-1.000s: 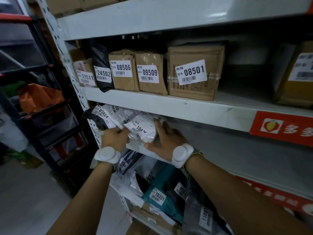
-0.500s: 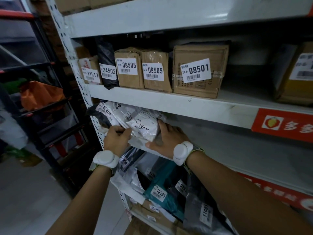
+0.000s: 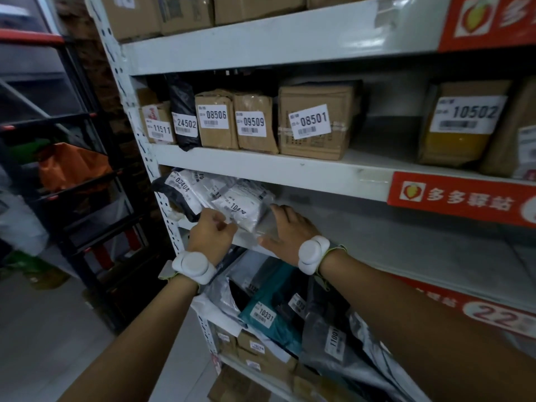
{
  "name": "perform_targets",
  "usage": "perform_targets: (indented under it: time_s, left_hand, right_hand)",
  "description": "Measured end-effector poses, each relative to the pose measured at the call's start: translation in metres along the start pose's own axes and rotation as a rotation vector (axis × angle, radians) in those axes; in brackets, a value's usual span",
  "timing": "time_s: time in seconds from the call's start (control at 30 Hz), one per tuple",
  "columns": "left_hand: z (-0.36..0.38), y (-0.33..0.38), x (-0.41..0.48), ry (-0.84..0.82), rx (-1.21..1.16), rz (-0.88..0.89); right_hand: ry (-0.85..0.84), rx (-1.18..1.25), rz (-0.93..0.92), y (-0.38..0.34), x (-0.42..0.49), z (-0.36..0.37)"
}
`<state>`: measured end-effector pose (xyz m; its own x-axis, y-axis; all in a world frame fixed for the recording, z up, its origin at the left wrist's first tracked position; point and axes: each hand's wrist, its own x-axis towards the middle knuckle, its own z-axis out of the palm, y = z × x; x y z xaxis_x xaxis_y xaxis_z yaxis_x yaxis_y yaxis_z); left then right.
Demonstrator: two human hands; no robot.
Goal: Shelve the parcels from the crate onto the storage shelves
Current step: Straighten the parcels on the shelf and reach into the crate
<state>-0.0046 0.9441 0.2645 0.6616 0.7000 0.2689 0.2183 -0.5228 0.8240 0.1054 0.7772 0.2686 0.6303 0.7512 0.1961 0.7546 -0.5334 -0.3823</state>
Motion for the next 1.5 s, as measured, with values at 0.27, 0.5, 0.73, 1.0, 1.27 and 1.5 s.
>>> perform_targets:
  time_s: [0.27,0.5,0.73,1.0,1.27,1.5]
  left_hand:
    - [0.042,0.037,-0.063,-0.059,0.027,0.091]
    - [0.083,0.059,-0.134,-0.154,0.08,0.128]
    - [0.114,0.042,-0.207,-0.305,0.236,0.047]
    - [0.125,0.076,-0.266,-0.494,0.342,0.189]
    - [0.135,0.088,-0.347,-0.65,0.283,0.269]
    - [0.145,0.071,-0.445,-0.769,0.207,0.295]
  right_hand:
    - [0.047,-0.052,-0.029,0.041,-0.076,-0.032]
    - [0.148,-0.067,-0.196,0.076,-0.146,-0.039]
    - [0.128,-0.048,-0.226,0.103,-0.224,-0.02]
    - [0.005,-0.166,-0.076,0.144,-0.308,-0.028]
    - [-0.066,-0.312,0.136,0.163,-0.403,-0.04]
    - [-0.234,-0.345,0.343,0.161,-0.513,-0.02]
